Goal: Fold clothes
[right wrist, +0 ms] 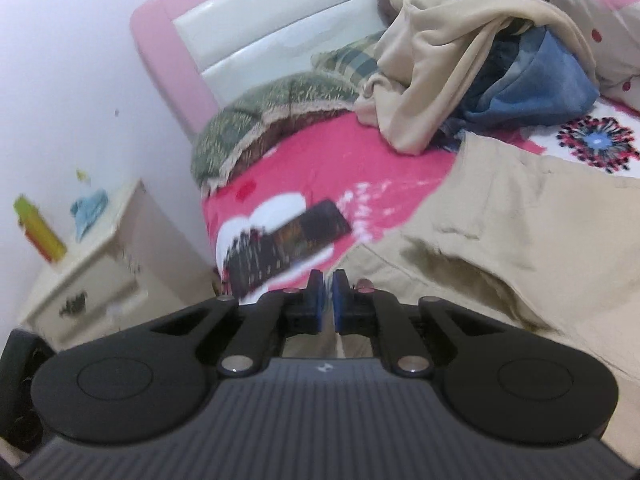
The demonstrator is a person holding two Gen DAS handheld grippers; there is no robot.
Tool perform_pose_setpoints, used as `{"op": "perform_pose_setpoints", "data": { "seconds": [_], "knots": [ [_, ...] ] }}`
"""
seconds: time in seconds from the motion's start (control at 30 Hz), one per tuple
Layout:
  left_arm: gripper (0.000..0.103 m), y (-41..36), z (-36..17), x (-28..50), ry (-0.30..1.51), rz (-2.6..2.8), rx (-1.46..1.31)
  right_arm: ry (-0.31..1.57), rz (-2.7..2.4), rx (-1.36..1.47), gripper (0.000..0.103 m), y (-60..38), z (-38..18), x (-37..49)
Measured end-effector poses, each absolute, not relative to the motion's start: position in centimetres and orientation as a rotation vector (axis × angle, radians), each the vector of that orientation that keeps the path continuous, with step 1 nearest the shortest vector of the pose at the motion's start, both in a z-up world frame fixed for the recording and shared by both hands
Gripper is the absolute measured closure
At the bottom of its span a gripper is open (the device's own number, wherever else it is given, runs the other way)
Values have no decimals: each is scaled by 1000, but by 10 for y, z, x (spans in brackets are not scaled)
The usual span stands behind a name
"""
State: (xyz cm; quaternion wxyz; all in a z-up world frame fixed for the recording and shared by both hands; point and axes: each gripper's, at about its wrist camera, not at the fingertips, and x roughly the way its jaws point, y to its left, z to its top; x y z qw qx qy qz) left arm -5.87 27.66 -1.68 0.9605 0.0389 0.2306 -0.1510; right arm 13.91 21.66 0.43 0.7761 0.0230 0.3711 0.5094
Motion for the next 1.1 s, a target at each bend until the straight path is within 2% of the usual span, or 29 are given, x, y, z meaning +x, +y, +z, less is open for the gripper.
{"op": "perform_pose_setpoints", "data": {
  "seconds": [0.03, 0.27, 0.4, 0.5, 0.57, 0.67, 0.93, 1.03, 1.1],
  "knots": [
    [43, 286, -17, -58, 477, -290, 48, 803, 1104, 64, 103, 224, -1, 144],
    [50, 367, -38, -42, 562, -181, -319, 865, 1120, 69, 103, 279, -43, 174],
    [51, 390, -46, -51, 557, -195, -449, 888, 1146, 105, 100, 265, -26, 192],
    [51, 383, -46, -59, 552, -203, -402, 881, 1149, -78, 89, 250, -10, 198],
    [51, 381, -48, -61, 554, -207, -394, 933, 1175, -240, 70, 250, -12, 197],
    [51, 382, -50, -60, 552, -213, -397, 965, 1188, -449, 54, 257, -24, 189],
    [51, 382, -53, -65, 557, -204, -393, 973, 1326, -614, 54, 267, -36, 177],
    [51, 382, -55, -65, 557, -199, -395, 1003, 1340, -645, 44, 272, -41, 183],
    [51, 381, -56, -64, 562, -196, -394, 1019, 1352, -683, 41, 279, -46, 186]
  ]
}}
